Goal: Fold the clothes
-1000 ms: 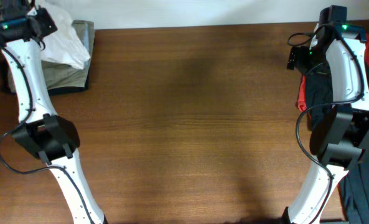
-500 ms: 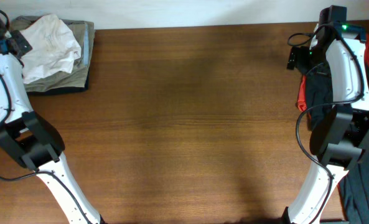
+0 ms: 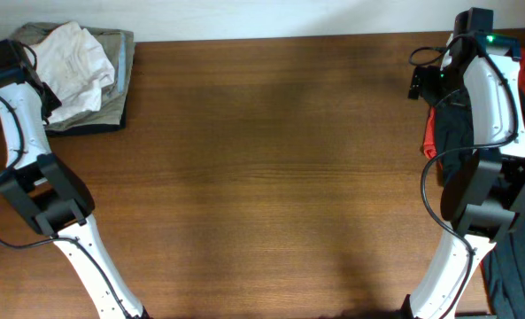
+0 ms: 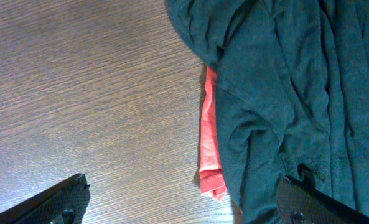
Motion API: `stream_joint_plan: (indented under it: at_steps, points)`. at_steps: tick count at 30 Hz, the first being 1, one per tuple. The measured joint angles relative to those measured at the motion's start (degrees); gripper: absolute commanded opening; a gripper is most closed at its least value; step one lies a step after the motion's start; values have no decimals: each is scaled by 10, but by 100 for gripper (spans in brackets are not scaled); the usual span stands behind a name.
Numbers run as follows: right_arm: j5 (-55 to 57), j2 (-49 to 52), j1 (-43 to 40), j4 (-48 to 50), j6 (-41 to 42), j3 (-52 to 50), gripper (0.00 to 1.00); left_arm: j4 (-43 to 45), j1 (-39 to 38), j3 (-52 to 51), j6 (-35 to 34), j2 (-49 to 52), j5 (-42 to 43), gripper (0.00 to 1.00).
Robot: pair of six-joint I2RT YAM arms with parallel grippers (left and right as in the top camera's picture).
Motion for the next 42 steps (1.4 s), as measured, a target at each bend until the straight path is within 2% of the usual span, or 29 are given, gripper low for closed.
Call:
stream_joint_plan:
  at_steps: [3,6,10,15,18,21,22,23,25,26,27,31,34,38,40,42]
  points:
    - [0,0,0,0,0,0,99,-1,-18,8,-18,-56,10,1]
    - [0,0,0,0,0,0,99,-31,-50,24,-30,-104,66,1]
    - [0,0,0,0,0,0,99,-39,-89,-33,-45,-106,109,1]
    - [0,0,0,0,0,0,99,3,-93,-129,-60,-75,131,0]
    - [0,0,0,0,0,0,99,43,-90,-138,-59,-73,195,0]
    - [0,0,0,0,0,0,99,26,-89,-123,-47,-73,259,0]
    - [0,0,0,0,0,0,99,16,-89,-117,-47,-73,267,4]
    - [0,0,0,0,0,0,99,4,-89,-106,-45,-76,281,14]
    - [0,0,0,0,0,0,99,-9,-90,-105,-43,-96,289,16]
    - [0,0,0,0,0,0,99,-26,-91,-105,-40,-118,296,29]
    - [0,0,0,0,0,0,99,-39,-91,-104,-40,-141,299,99]
    - [0,0,0,0,0,0,99,-120,-91,-97,-16,-256,308,99]
    - [0,0,0,0,0,0,99,-227,-91,-93,-4,-328,310,99]
    - [0,0,0,0,0,0,99,-327,-91,-93,0,-416,310,99]
    - [0,0,0,-1,0,0,99,-368,-97,-91,0,-456,310,99]
    - [0,0,0,0,0,0,99,-372,-126,-94,5,-477,310,99]
